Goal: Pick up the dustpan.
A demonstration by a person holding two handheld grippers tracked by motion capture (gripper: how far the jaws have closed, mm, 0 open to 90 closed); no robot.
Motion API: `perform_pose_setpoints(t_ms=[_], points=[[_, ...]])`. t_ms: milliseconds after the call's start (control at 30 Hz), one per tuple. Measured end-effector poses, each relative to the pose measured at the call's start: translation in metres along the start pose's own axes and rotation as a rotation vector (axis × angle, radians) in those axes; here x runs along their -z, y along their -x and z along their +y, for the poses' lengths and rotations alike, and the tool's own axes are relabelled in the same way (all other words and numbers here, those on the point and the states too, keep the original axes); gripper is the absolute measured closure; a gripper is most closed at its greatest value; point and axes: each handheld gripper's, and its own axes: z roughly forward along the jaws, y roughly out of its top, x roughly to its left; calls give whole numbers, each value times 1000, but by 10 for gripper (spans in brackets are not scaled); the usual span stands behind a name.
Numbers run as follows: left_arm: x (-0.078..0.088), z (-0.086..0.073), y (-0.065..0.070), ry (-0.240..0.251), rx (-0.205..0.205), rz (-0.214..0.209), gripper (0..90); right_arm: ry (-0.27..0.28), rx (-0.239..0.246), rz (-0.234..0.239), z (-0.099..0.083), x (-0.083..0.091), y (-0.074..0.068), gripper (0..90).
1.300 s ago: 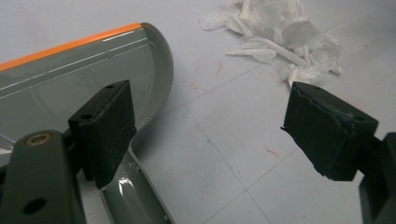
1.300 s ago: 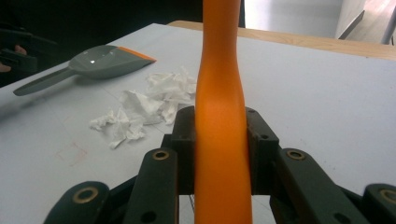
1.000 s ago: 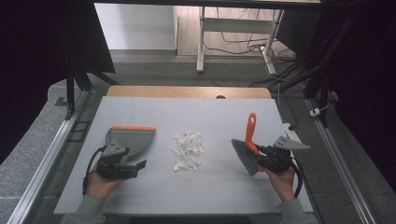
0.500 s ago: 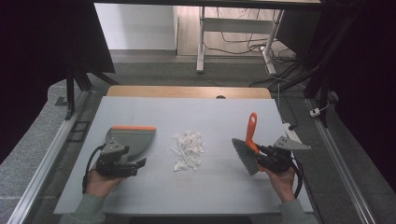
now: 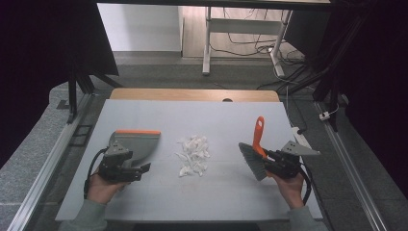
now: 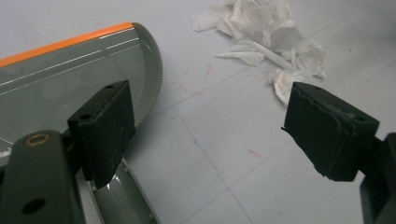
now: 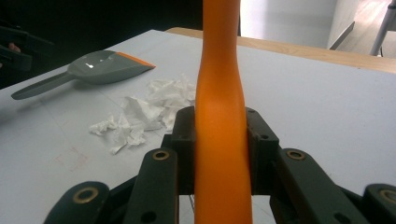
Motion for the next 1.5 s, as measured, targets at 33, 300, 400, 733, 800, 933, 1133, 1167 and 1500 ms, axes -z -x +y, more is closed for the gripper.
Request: perform_pose_setpoints(t_ms=[33, 300, 400, 733, 800, 933, 1133, 1167, 1500], points=[[3, 2, 2, -3, 0, 5, 173, -4, 3, -7, 0, 1, 0, 701], [13, 5, 6, -8, 1, 30, 168, 5, -5, -8, 1, 0, 5, 702], [15, 6, 3, -23, 20, 55, 154, 8, -6, -5, 1, -2, 5, 701], [29, 3, -18, -64, 131, 130, 122, 1, -8, 5, 0, -4, 3, 701], [31, 1, -22, -66, 150, 155, 121, 2, -8, 9, 1, -5, 3, 701], [32, -2, -27, -88, 169, 161, 121, 3, -10, 10, 1, -7, 3, 701], [21, -11, -33, -138, 211, 181, 101, -4, -3, 7, 1, -10, 4, 701], [18, -12, -35, -143, 224, 184, 91, -4, -3, 8, 1, -10, 4, 701], [-9, -24, -44, -197, 292, 146, 95, -8, -2, 5, 1, -11, 4, 701]])
